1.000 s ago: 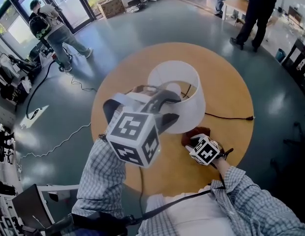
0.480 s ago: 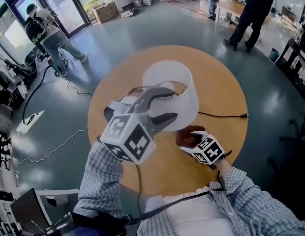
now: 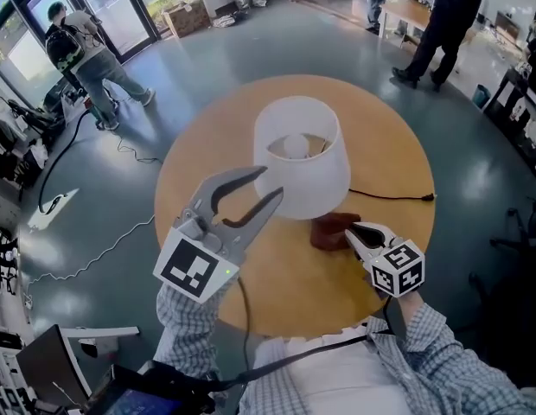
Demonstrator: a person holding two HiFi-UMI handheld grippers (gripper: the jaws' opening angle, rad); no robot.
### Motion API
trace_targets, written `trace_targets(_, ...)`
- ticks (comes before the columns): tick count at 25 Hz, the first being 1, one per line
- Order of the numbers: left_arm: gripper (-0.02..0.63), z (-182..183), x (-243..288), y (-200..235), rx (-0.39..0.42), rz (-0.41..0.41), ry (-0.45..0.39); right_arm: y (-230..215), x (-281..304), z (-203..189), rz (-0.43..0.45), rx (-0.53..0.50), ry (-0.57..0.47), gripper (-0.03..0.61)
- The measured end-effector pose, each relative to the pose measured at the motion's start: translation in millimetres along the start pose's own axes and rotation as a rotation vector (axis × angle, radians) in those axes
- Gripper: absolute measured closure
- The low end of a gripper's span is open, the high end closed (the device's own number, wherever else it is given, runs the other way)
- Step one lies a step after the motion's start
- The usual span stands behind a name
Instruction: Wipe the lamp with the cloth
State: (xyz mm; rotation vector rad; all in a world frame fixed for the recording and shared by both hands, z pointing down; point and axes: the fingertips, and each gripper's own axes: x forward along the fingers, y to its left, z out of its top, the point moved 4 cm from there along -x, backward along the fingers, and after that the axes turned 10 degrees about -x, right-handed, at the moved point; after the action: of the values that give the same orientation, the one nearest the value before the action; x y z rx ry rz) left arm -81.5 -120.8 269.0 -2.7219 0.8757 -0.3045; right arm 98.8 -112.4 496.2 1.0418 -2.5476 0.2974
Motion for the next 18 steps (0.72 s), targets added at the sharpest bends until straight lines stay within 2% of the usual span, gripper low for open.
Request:
trace_targets(2, 0.524, -25, -9, -10, -0.075, 0.022, 0.024, 2, -7, 7, -0.017, 0.005, -0.036, 0.570)
trace_targets(5, 0.543, -54, -17, -32, -0.197, 0.038, 0.038, 12, -12, 12, 0.013, 0.023, -0.071, 0.575)
trace_targets(8, 0.599, -75, -21, -52, -0.310, 0.077, 0.034, 24, -12, 11, 0.038, 0.044, -0.086, 0.575)
trace_targets(12, 0.609, -105, -18, -76, -0.439, 0.109, 0.028, 41, -6, 7, 0.090, 0.092, -0.125, 0.575)
trace_targets(18, 0.609, -151, -12, -116, -0.564, 0.071, 0.055, 58, 1, 4, 0.112, 0.080, -0.126, 0.575)
